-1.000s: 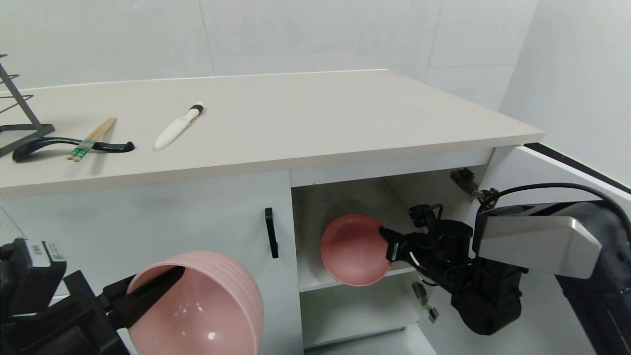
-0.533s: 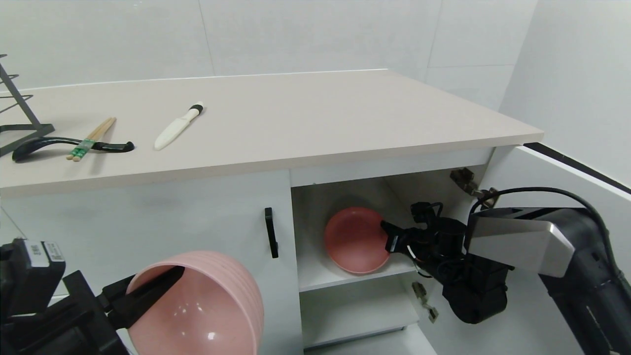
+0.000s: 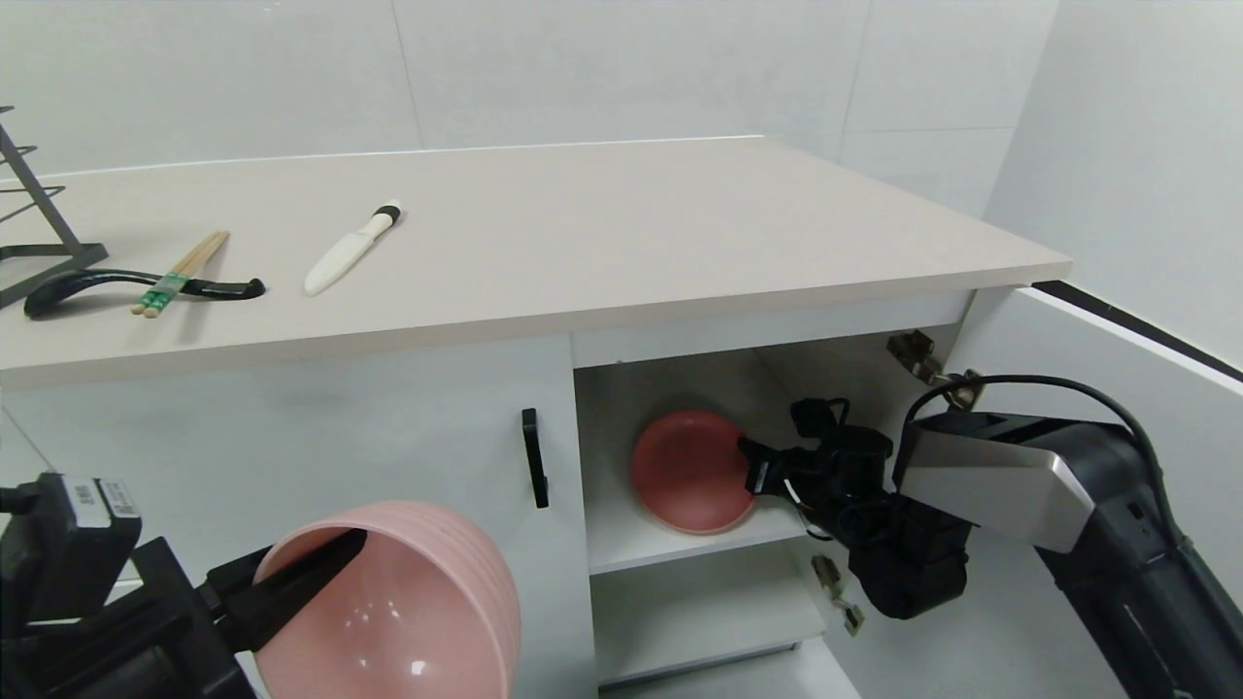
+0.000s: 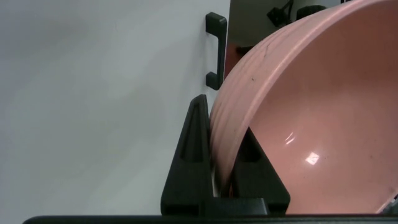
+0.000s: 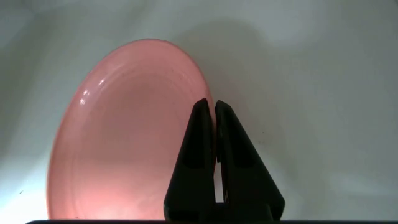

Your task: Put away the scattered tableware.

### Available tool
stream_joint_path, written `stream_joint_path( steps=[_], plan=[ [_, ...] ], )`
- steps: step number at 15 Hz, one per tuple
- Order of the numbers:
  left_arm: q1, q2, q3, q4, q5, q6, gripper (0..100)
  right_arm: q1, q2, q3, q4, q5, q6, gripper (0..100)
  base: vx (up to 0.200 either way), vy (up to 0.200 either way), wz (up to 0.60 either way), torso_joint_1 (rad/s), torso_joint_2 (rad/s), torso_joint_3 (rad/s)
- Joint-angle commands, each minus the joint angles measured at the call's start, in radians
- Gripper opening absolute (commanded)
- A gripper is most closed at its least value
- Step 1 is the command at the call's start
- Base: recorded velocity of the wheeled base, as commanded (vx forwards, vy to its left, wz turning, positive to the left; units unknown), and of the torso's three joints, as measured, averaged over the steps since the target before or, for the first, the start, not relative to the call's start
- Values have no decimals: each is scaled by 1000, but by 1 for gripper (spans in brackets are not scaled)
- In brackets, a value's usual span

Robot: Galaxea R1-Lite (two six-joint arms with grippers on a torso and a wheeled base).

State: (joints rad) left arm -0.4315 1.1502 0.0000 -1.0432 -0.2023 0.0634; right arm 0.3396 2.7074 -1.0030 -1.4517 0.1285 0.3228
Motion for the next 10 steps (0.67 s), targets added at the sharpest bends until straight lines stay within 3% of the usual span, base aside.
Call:
stream_joint_path(
  steps=[1,5,6,10],
  plan=[
    [-1,3,0,0,0,-1,0,7,5,-55,27,-1,33,0,0,0,0,0,0,0],
    [0,5,0,0,0,-2,0,6,5,-118,114,-1,64,0,0,0,0,0,0,0],
    [0,6,0,2,0,-2,0,6,6,-128,116,-1,65,100,0,0,0,0,0,0],
    [2,8,0,3,0,-4,0,-1,20,-151,88,-38,65,100,0,0,0,0,0,0]
  ],
)
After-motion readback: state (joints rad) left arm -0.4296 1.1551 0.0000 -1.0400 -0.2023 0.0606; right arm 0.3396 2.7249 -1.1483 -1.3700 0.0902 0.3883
